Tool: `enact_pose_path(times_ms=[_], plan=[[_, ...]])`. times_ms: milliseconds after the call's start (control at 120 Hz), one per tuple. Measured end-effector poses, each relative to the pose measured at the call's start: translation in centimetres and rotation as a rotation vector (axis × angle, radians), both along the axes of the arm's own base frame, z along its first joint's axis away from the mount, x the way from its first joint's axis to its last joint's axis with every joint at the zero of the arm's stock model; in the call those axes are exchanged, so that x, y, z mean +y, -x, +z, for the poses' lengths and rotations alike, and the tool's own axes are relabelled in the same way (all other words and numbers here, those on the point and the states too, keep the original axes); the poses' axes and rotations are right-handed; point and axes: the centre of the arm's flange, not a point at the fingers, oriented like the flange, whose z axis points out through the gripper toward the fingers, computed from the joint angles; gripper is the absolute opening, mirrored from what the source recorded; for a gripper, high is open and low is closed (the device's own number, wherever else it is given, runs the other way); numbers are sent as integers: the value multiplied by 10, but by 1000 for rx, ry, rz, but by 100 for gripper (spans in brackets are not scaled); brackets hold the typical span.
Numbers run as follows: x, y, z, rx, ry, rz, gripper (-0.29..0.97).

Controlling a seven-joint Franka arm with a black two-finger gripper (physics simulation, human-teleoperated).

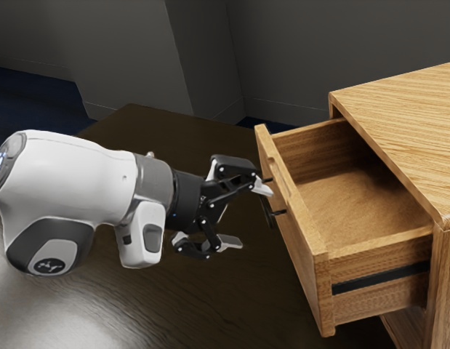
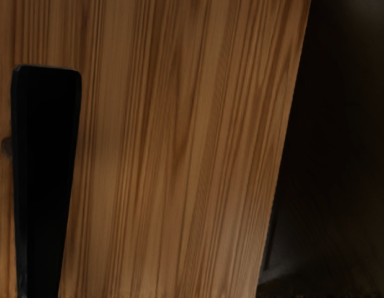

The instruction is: Pull the drawer handle with one arm to open the drawer

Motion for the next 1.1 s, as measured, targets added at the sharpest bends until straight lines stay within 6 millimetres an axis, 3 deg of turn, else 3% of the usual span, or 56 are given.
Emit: enact_pose_path(times_ms=[783, 867, 942, 1033, 1067, 1100], plan=[[56, 62, -3, -20, 6, 98, 65], [66, 70, -1, -29, -1, 120, 71], [75, 75, 2, -32, 1, 140, 65], [91, 92, 25, -72, 7, 191, 66], [96, 106, 48, -120, 14, 219, 67], [105, 124, 90, -175, 69, 262, 67]])
